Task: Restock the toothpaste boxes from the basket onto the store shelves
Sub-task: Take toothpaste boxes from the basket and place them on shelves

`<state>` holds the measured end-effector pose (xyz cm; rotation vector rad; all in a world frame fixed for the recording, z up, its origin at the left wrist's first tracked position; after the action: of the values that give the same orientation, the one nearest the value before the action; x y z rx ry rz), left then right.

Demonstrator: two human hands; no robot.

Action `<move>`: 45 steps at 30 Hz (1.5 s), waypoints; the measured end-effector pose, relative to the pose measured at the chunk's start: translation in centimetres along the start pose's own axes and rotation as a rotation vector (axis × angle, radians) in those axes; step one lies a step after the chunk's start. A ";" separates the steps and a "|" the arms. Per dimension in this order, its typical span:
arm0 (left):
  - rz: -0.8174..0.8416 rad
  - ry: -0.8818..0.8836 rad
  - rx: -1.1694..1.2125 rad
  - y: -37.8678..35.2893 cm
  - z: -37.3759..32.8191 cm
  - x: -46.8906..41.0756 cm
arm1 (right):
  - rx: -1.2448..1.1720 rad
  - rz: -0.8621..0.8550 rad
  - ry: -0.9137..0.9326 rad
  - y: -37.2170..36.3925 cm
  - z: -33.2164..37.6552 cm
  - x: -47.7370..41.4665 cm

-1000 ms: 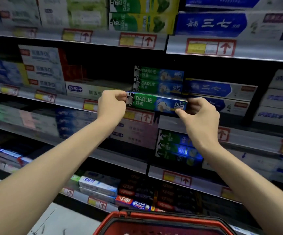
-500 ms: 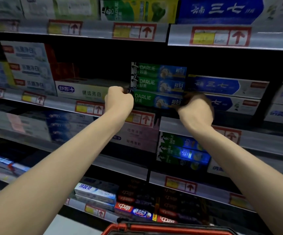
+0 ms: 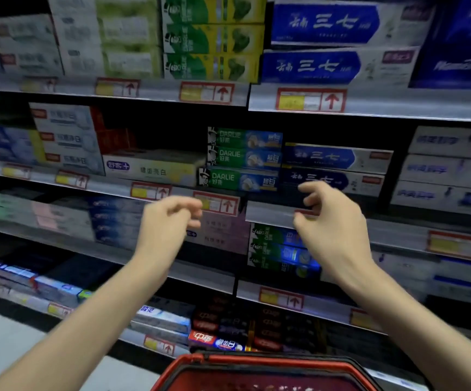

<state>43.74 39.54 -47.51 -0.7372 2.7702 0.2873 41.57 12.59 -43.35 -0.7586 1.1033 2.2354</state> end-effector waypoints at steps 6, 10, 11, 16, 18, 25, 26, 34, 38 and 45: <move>0.219 0.242 -0.100 -1.0 5.3 9.2 | -0.007 0.223 -0.019 2.0 -4.4 8.2; 0.306 0.369 -0.083 -1.3 7.9 13.7 | 0.045 0.440 -0.048 1.5 -8.1 13.7; 0.331 0.397 -0.094 -1.4 8.8 14.5 | 0.075 0.496 -0.037 1.2 -8.9 15.1; 0.552 0.468 -0.307 -2.5 13.3 17.2 | 0.189 0.838 0.000 -1.2 -12.8 21.8; 0.650 0.435 -0.410 -3.1 14.7 17.9 | 0.240 0.886 0.047 -1.5 -13.9 23.4; 1.234 -0.012 -1.031 -5.7 17.6 21.0 | 0.423 1.122 0.376 -2.2 -13.0 27.1; 1.286 -0.060 -1.143 -5.7 18.3 21.5 | 0.438 1.161 0.401 -2.3 -13.1 27.7; 1.417 -0.094 -1.443 -6.0 24.6 23.4 | 0.469 1.311 0.402 -2.0 -12.8 30.4; 1.398 -0.188 -1.499 -6.4 26.4 24.1 | 0.464 1.319 0.387 -2.0 -12.7 30.2; 1.426 -0.166 -1.466 -7.3 28.8 25.6 | 0.498 1.351 0.320 -2.0 -13.6 29.9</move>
<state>31.70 28.94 -83.29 1.2010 1.9074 2.4142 25.31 8.62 -71.67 -0.0672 2.7820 2.5448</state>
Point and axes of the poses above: each hand's wrist, its own x-axis away from the middle knuckle, its own y-axis out of the back of the hand, z = x × y, the point moved 6 cm from there along -x, towards the middle knuckle, and after that the axes turned 9 degrees about -z, right-handed, at the moved point
